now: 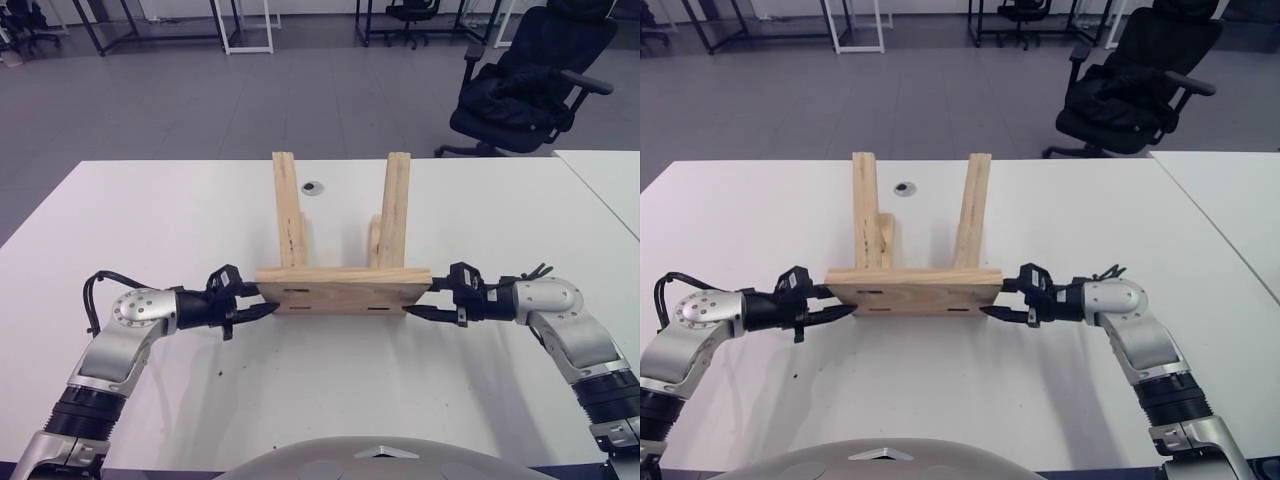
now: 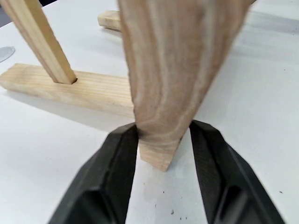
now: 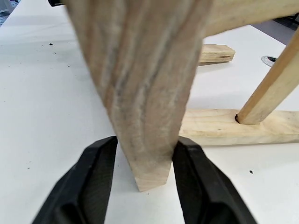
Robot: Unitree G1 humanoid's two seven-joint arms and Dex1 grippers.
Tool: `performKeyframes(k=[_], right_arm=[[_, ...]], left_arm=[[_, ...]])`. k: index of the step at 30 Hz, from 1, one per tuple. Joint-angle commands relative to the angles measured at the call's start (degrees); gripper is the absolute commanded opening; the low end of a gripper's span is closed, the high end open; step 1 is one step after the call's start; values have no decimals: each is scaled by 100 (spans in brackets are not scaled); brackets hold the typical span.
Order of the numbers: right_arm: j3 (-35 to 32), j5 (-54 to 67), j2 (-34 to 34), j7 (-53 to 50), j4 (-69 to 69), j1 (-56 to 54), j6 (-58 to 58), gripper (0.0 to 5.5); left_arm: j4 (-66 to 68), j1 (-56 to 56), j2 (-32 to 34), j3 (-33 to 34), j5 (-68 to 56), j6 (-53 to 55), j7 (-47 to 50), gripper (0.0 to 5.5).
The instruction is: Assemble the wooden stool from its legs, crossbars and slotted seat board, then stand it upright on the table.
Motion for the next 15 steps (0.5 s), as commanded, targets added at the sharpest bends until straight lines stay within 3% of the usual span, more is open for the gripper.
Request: performKeyframes(k=[1,4,7,10,12,13,15], right_arm=[[80,18,-113,264,-111,-25,-2,153],[42,206,-133,374,-307,-184,182,149],[-382,1316,-592,813,-1180,-746,1371,147],[-1291,2858,-1513,1048,-2049,-1350,2870,141],[-1954,4723,-2647,1439,-2276,-2155,4381,134],[-1928,5537,-3031,1604,-2042,-2880,5142,134],[-1408,6831,-3239,1585,-1183,-4299,6593,134]], left_arm=[[-295,-172,-29,11,-80,29,-58,171],[-634,-126,91,-48,-203,172,-275,171],[-1321,-683,502,340,-1067,1118,-600,168],[-2003,-1478,1496,1115,-2389,2554,-1045,165],[-2207,-2335,2717,1907,-4189,4003,-1424,163],[-2040,-2990,3160,2021,-5015,4639,-1444,160],[-1239,-4247,3431,1637,-6302,5828,-1314,150]])
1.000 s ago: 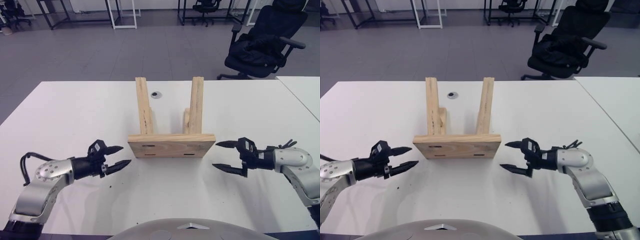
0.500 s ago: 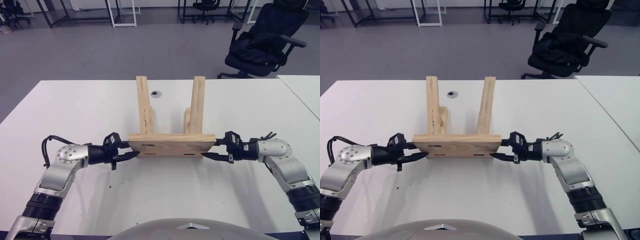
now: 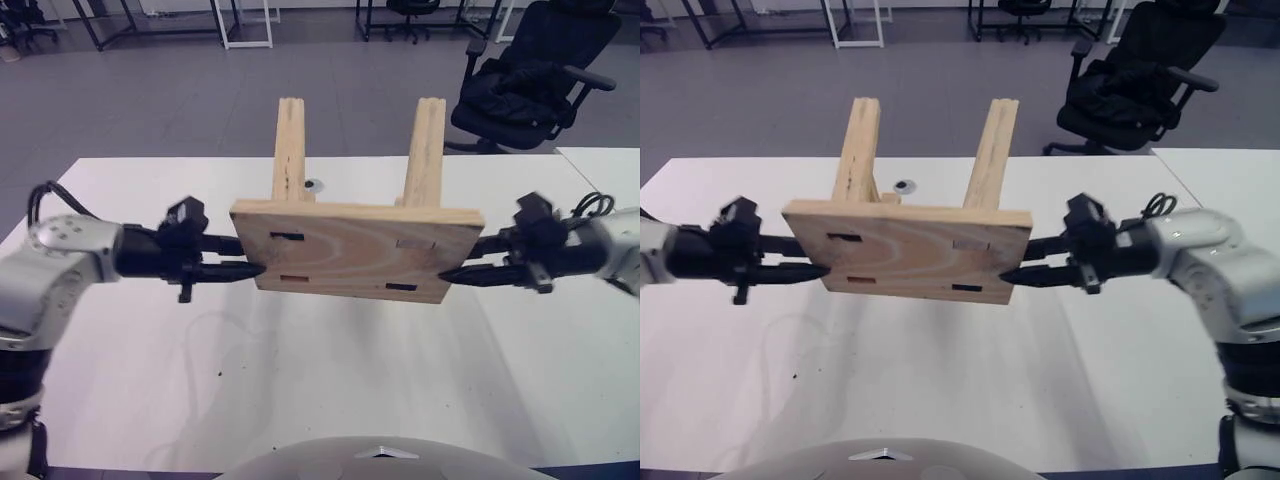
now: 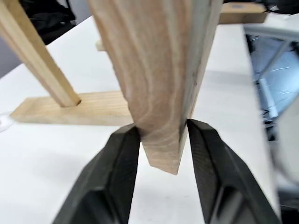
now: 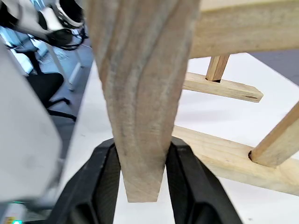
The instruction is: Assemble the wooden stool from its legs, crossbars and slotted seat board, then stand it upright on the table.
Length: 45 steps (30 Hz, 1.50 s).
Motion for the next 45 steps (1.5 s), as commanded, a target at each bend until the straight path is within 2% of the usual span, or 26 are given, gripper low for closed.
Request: performKeyframes(k=[1,2,4,7,10,13,15,20,22,24,27,31,35,38,40,41,43,45], right_arm=[[417,3579,-916,635,991,-3497,3514,134],[799,3695,-761,763,1385,-3850,4105,134],[1526,3736,-475,856,1950,-4164,4586,134],[2958,4176,-248,847,3292,-4982,4608,134],[4327,4793,-172,868,3745,-5215,4608,134],[5206,5050,-233,839,3504,-4986,4608,134],[5677,5007,-153,908,3511,-4946,4608,134],[5935,4266,524,724,4060,-4651,4608,134],[5833,3663,778,650,4372,-4476,4607,134],[5442,3034,1009,369,4695,-4186,4596,203],[4822,2354,1141,116,5084,-3891,4589,258],[4117,1729,677,132,5220,-3405,4483,328],[3229,1042,205,206,5533,-3059,3980,423],[1794,674,424,-735,6253,-2654,2472,477],[757,579,764,-1579,5850,-1875,1306,516],[345,321,1063,-2063,5262,-1257,408,534],[87,-727,1854,-3116,4460,-247,-1894,540],[94,-1657,2547,-4068,4478,55,-3673,540]], left_arm=[[861,-3039,1184,-20,-3446,2858,-187,148],[1391,-3384,997,-309,-3614,3498,-151,147],[2240,-3805,685,-849,-3795,4327,-97,143],[3140,-4238,667,-1931,-4335,4501,63,137],[3408,-3997,905,-2720,-4932,4502,240,137],[2610,-2823,1195,-2560,-5007,4497,491,137],[2656,-2467,1144,-2511,-5044,4497,694,137],[2511,-1102,824,-1920,-4691,3972,1667,137],[2569,-546,788,-1544,-4335,3772,1997,137],[2712,-392,683,-1342,-3876,3634,2181,206],[3004,-447,658,-1242,-3089,3334,2089,258],[3796,-783,974,-1225,-2225,2929,1417,327],[5150,-1569,1140,-572,-1546,2275,1076,415],[5898,-1683,981,-160,-749,1145,1014,464],[5986,-1401,486,39,-145,-94,1325,499],[6017,-1210,33,17,360,-1157,1710,516],[6147,-902,-1013,-178,1550,-3459,3090,538],[5970,-740,-1829,2,1938,-4452,4152,538]])
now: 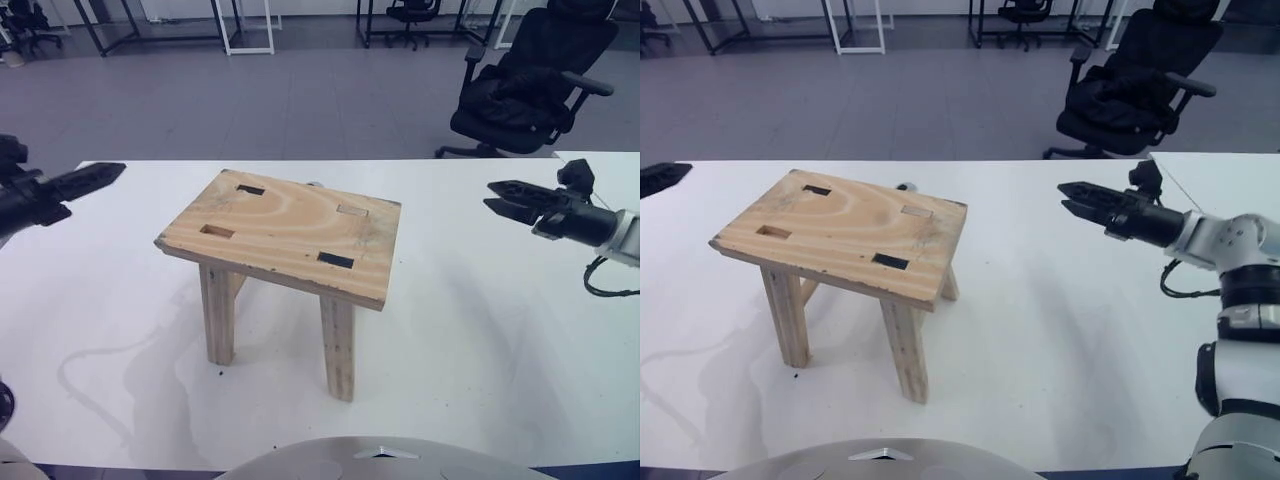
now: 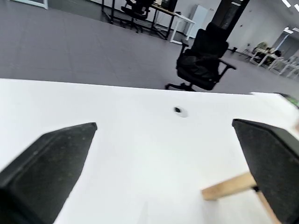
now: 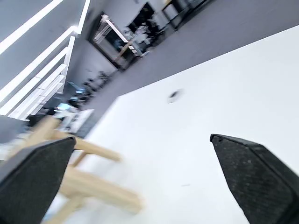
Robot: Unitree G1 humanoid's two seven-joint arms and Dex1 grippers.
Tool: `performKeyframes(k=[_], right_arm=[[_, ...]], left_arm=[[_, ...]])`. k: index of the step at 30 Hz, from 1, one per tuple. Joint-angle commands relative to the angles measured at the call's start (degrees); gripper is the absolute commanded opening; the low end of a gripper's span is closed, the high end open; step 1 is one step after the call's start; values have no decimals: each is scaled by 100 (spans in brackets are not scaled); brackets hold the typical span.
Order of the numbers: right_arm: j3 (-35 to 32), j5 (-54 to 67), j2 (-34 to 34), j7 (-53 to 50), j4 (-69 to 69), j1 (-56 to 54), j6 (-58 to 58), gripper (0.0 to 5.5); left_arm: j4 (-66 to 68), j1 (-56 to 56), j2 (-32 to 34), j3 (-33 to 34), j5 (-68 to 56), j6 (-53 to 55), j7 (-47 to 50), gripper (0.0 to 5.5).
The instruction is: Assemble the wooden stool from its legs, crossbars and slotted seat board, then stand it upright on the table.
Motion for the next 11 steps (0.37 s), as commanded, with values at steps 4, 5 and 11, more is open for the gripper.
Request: performKeyframes(k=[4,5,11], right_arm=[[-107,-2942,2095,-2853,-268,1098,-5287,540],[-154,-3089,2205,-2974,-8,1005,-5561,540],[-263,-3935,2535,-3474,1005,466,-6653,540]], left_arm=[[-112,601,-2394,137,1781,-3587,2654,538],[39,590,-2444,66,1964,-3778,2672,538],[112,775,-2731,132,2526,-4260,2776,538]])
